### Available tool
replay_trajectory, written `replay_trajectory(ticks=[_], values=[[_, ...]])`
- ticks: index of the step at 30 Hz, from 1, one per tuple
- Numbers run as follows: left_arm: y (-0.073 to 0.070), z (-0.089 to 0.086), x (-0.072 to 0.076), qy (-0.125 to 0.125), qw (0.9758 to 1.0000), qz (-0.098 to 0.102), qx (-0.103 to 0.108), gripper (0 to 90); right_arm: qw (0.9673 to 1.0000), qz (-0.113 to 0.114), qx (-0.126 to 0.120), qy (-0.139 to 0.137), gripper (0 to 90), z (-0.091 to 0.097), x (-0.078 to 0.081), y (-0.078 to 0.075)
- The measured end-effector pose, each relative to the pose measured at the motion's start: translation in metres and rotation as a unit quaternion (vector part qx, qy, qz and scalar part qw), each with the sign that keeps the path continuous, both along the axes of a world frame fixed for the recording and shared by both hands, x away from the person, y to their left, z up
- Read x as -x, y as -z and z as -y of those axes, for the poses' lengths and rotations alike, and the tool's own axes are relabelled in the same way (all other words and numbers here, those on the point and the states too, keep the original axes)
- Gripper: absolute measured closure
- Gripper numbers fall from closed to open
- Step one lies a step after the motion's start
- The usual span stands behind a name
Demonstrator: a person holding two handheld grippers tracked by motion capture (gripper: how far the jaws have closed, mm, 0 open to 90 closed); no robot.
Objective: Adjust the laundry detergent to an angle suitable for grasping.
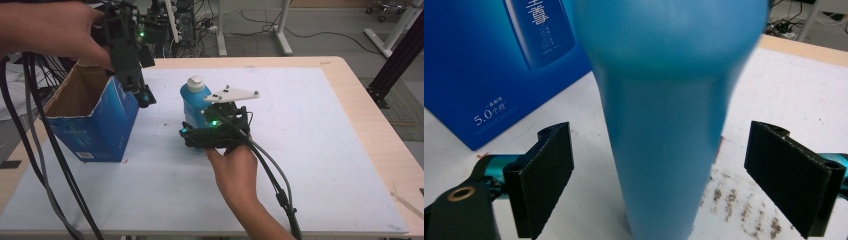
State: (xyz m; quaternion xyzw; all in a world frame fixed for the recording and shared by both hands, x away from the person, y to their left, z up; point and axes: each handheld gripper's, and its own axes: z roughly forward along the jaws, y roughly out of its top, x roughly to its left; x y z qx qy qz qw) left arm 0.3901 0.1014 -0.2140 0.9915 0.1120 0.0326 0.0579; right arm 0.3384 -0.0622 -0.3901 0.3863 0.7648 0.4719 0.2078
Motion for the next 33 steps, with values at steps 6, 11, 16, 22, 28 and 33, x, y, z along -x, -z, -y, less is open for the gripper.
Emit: replay_trajectory(ticks=[6, 11, 16, 22, 28, 33], values=[[0.002, 0.000, -0.001, 0.001, 1.0000, -0.002, 0.000, 1.7, 1.0000, -0.004, -0.002, 0.007, 11.4, -0.006, -0.006, 0.003], [0.002, -0.002, -0.002, -0.001, 1.0000, -0.002, 0.003, 1.7, 0.9999, -0.010, -0.002, 0.014, 11.5, -0.009, -0.009, 0.005], [0.001, -0.003, -0.002, 0.000, 1.0000, -0.002, 0.002, 1.7, 0.9996, -0.014, -0.001, 0.022, 12.1, -0.014, -0.013, 0.008], [0.001, -0.004, -0.002, 0.000, 1.0000, -0.003, 0.003, 1.7, 0.9997, -0.015, -0.002, 0.020, 19.6, -0.016, -0.014, 0.010], [0.002, -0.005, -0.003, -0.001, 1.0000, -0.004, 0.002, 1.7, 0.9996, -0.012, -0.010, 0.022, 29.4, -0.015, -0.016, 0.009], [0.003, -0.005, -0.003, -0.002, 1.0000, -0.007, 0.003, 1.7, 0.9996, -0.016, -0.012, 0.017, 32.5, -0.015, -0.016, 0.009]])
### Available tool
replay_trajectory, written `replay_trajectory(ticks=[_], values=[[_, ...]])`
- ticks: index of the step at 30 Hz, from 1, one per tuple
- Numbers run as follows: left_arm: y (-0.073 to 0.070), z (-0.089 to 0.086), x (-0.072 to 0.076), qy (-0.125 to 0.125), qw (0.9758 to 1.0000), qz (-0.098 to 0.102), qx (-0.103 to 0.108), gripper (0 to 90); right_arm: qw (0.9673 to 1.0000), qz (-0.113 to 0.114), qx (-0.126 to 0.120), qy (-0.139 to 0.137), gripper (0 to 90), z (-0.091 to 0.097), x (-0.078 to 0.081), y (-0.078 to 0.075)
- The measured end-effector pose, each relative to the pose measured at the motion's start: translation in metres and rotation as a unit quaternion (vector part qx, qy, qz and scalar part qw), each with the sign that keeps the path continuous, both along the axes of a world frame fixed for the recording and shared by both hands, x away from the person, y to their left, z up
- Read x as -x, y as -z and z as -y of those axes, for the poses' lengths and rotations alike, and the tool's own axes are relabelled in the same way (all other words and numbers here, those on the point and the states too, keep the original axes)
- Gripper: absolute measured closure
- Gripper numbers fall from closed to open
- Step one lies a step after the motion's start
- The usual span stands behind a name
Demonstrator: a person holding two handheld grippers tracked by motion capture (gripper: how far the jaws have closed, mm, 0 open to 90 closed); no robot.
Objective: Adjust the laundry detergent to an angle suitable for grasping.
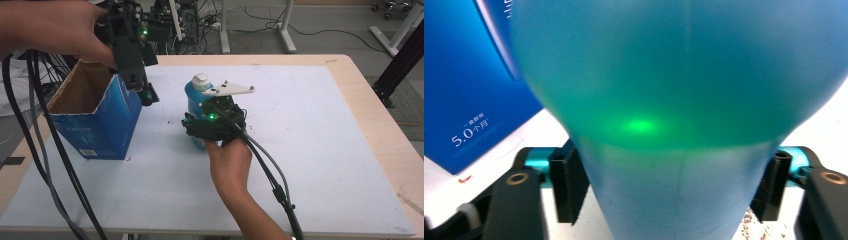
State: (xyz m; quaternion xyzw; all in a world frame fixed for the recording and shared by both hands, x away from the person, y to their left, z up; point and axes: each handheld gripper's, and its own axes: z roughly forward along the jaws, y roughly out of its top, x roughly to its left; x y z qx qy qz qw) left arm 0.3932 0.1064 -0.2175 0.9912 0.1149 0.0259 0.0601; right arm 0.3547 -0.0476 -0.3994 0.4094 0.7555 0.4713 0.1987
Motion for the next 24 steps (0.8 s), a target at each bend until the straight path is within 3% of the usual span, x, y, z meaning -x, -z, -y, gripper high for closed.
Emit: replay_trajectory(ticks=[24], values=[[0.0022, -0.0021, -0.0003, -0.003, 1.0000, -0.003, 0.001, 1.7, 1.0000, 0.004, 0.001, 0.003, 40.8, 0.0010, -0.0023, 0.0006]])
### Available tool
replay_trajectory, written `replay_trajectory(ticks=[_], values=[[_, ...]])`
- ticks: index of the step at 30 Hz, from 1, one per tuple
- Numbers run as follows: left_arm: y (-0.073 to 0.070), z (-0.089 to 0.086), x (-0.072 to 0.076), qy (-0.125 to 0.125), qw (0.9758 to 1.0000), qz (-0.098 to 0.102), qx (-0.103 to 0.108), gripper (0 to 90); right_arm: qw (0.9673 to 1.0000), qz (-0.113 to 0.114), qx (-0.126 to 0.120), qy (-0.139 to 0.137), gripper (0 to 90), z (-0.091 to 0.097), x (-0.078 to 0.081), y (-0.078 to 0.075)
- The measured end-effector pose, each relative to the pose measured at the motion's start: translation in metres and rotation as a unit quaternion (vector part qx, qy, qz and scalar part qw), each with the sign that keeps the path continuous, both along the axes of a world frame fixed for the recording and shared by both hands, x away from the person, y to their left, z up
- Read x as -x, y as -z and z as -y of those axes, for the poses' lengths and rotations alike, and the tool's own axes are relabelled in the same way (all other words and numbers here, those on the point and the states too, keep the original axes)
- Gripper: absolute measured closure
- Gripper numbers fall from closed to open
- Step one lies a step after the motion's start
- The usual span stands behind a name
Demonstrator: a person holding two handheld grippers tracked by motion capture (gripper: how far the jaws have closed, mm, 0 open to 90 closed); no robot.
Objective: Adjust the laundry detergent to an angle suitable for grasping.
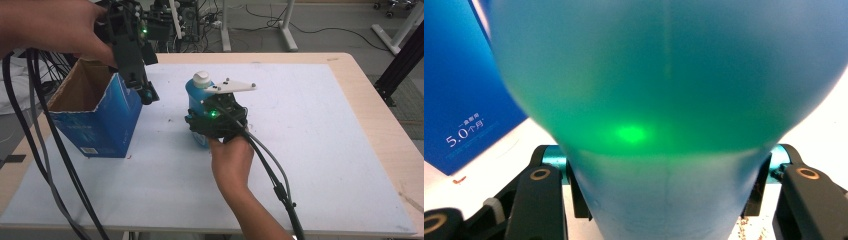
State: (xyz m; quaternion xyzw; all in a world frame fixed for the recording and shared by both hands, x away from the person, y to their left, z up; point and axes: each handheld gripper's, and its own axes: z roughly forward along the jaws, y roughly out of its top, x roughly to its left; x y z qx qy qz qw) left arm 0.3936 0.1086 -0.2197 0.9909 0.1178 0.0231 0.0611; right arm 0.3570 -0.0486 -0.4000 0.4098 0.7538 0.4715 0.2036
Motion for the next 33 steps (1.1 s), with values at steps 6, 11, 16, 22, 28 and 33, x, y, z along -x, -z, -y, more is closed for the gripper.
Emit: replay_trajectory(ticks=[6, 11, 16, 22, 28, 33], values=[[0.001, -0.001, -0.001, -0.002, 1.0000, -0.001, 0.001, 1.7, 0.9999, 0.009, 0.012, 0.000, 42.7, -0.001, 0.001, -0.001], [0.002, -0.001, -0.001, -0.001, 1.0000, 0.000, 0.003, 1.7, 0.9996, 0.018, 0.021, 0.003, 44.1, -0.002, 0.002, -0.002], [0.003, -0.001, -0.002, -0.002, 1.0000, -0.001, 0.003, 1.7, 0.9994, 0.024, 0.024, -0.001, 44.7, -0.002, 0.002, -0.002], [0.004, -0.001, -0.003, 0.000, 1.0000, -0.002, 0.002, 1.7, 0.9994, 0.019, 0.025, -0.013, 45.1, 0.002, 0.000, -0.004], [0.004, -0.002, -0.003, -0.001, 1.0000, -0.001, 0.003, 1.7, 0.9973, 0.024, 0.049, -0.050, 45.0, 0.008, -0.001, -0.013], [0.005, -0.001, -0.004, -0.002, 1.0000, 0.000, 0.004, 1.7, 0.9940, 0.028, 0.053, -0.091, 45.0, 0.018, 0.000, -0.027]])
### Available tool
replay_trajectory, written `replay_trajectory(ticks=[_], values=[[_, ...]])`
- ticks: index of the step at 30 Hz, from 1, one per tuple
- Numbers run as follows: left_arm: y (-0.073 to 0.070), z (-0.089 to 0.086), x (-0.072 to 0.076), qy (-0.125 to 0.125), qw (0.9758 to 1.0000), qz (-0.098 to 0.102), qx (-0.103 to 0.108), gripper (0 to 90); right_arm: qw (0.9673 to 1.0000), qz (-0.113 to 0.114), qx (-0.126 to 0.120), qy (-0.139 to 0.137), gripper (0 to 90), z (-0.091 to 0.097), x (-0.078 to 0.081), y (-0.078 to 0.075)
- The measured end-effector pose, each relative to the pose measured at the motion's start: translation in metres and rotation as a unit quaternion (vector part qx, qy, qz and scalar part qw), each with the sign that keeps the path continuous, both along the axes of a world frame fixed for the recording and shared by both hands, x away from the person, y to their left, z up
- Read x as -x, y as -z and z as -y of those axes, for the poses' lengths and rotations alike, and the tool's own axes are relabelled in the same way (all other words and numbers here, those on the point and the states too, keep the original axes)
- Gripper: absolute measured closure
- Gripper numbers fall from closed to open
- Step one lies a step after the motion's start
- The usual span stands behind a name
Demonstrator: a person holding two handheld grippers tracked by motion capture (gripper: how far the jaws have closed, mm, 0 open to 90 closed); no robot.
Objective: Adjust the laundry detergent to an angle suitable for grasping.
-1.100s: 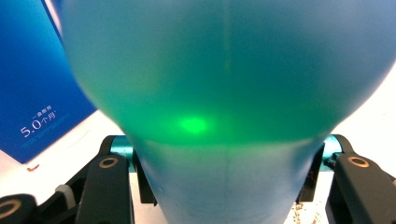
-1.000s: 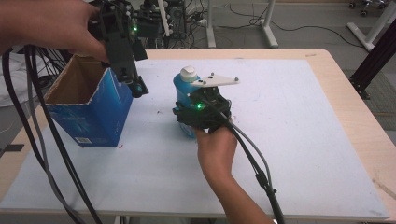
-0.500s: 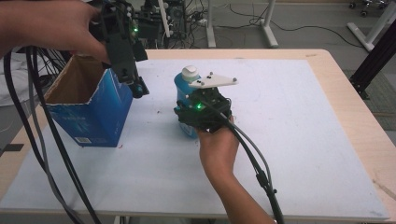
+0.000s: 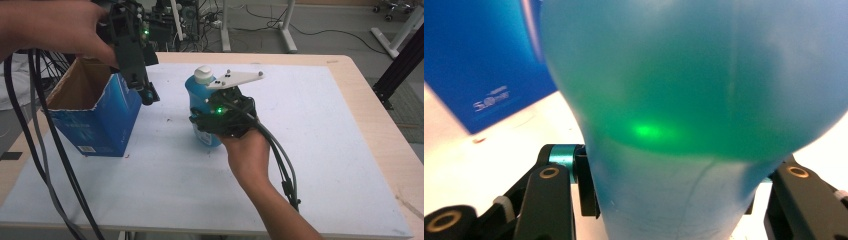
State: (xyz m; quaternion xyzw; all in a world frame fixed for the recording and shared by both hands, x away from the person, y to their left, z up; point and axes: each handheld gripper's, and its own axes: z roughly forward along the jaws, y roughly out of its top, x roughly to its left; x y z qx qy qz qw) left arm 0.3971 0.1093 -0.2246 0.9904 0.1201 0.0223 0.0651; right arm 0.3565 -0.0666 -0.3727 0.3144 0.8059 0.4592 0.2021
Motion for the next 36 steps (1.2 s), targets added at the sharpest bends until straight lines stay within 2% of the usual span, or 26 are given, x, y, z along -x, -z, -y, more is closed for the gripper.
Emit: replay_trajectory(ticks=[1, 8, 12, 16, 18, 20, 21, 24, 29, 31, 32, 36], values=[[0.000, 0.000, 0.000, 0.000, 1.0000, 0.000, 0.000, 1.7, 1.0000, 0.000, 0.000, 0.000, 45.0, 0.000, 0.000, 0.000], [0.000, 0.003, 0.000, 0.002, 1.0000, 0.002, 0.002, 1.7, 0.9986, -0.001, 0.009, -0.052, 44.9, 0.018, 0.001, -0.019], [0.000, 0.005, 0.000, 0.004, 1.0000, 0.002, 0.001, 1.7, 0.9960, -0.011, -0.001, -0.089, 44.8, 0.030, -0.001, -0.029], [0.000, 0.007, 0.000, 0.004, 1.0000, 0.003, 0.003, 1.7, 0.9929, -0.005, 0.011, -0.118, 44.8, 0.039, -0.002, -0.037], [0.000, 0.008, 0.000, 0.005, 1.0000, 0.003, 0.003, 1.7, 0.9907, 0.000, 0.014, -0.135, 44.9, 0.044, -0.002, -0.040], [0.001, 0.008, 0.000, 0.004, 1.0000, 0.002, 0.004, 1.7, 0.9878, -0.007, 0.010, -0.155, 44.8, 0.051, -0.004, -0.044], [0.001, 0.008, 0.000, 0.004, 1.0000, 0.002, 0.004, 1.7, 0.9878, -0.007, 0.010, -0.155, 44.8, 0.051, -0.004, -0.044], [0.001, 0.009, 0.000, 0.004, 1.0000, 0.003, 0.004, 1.6, 0.9841, -0.009, 0.010, -0.177, 44.8, 0.057, -0.007, -0.047], [0.001, 0.010, 0.000, 0.003, 1.0000, 0.001, 0.000, 1.7, 0.9786, -0.016, -0.009, -0.205, 44.8, 0.067, -0.012, -0.049], [0.001, 0.011, 0.000, 0.004, 1.0000, 0.003, 0.000, 1.7, 0.9759, -0.013, -0.015, -0.217, 44.8, 0.071, -0.015, -0.050], [0.002, 0.011, -0.001, 0.004, 1.0000, 0.003, 0.000, 1.7, 0.9728, -0.011, -0.018, -0.231, 44.8, 0.074, -0.018, -0.051], [0.002, 0.011, -0.001, 0.003, 1.0000, 0.002, -0.001, 1.6, 0.9663, -0.007, -0.018, -0.257, 44.8, 0.079, -0.021, -0.055]])
